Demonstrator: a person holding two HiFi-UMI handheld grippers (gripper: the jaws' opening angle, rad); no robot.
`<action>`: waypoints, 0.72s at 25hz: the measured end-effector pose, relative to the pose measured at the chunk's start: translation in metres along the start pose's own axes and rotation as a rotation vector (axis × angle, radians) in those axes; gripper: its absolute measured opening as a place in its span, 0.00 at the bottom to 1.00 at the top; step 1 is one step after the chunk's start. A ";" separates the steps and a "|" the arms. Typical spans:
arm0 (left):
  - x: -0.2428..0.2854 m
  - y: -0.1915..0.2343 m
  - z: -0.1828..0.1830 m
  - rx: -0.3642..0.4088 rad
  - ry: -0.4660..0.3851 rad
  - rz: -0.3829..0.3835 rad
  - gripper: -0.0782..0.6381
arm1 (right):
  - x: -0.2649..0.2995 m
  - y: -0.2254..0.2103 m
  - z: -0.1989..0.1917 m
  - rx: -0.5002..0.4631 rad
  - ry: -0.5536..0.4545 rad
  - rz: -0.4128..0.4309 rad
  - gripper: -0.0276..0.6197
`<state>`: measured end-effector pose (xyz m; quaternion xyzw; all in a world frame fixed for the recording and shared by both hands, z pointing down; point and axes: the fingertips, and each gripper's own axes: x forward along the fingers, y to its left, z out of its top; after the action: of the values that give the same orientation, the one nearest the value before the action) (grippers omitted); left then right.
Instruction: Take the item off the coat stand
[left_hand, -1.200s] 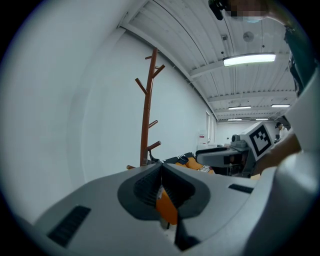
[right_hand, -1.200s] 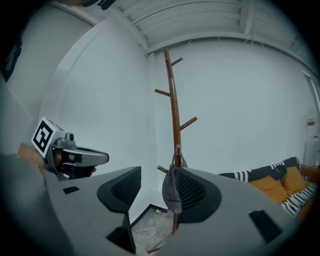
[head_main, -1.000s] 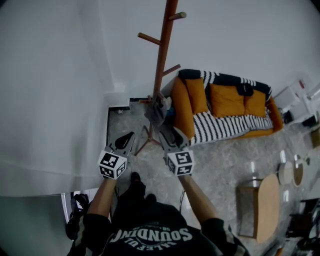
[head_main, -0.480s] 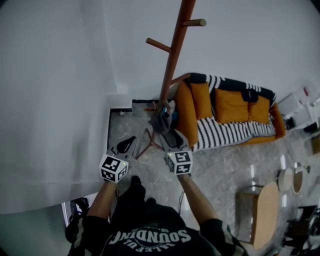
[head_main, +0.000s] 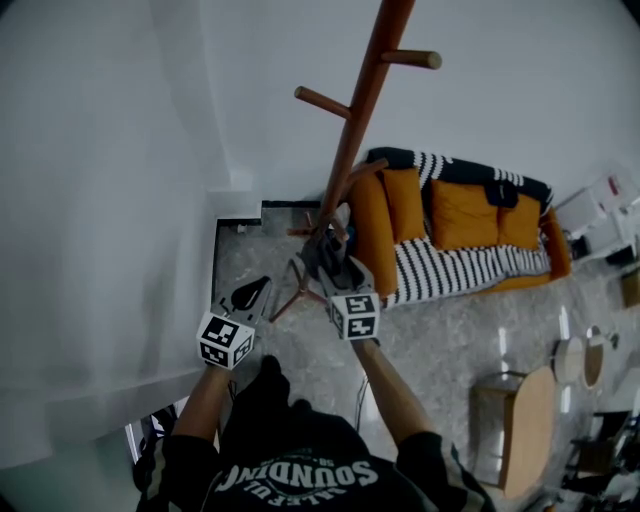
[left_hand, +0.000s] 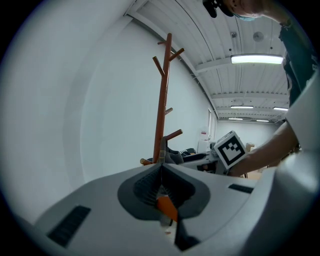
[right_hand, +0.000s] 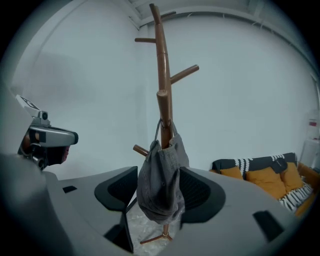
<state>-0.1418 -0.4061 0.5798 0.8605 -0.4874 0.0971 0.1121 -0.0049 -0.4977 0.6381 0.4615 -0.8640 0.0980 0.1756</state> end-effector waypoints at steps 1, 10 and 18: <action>0.001 0.003 -0.001 -0.003 0.001 0.001 0.11 | 0.006 -0.002 -0.003 -0.001 0.014 -0.004 0.41; -0.004 0.028 -0.017 -0.022 0.005 0.018 0.11 | 0.044 0.000 -0.029 0.007 0.126 -0.017 0.42; -0.013 0.031 -0.017 -0.028 0.007 0.031 0.11 | 0.038 0.012 -0.018 -0.056 0.143 -0.010 0.08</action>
<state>-0.1762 -0.4065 0.5961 0.8509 -0.5015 0.0949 0.1243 -0.0305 -0.5137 0.6690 0.4527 -0.8493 0.1054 0.2502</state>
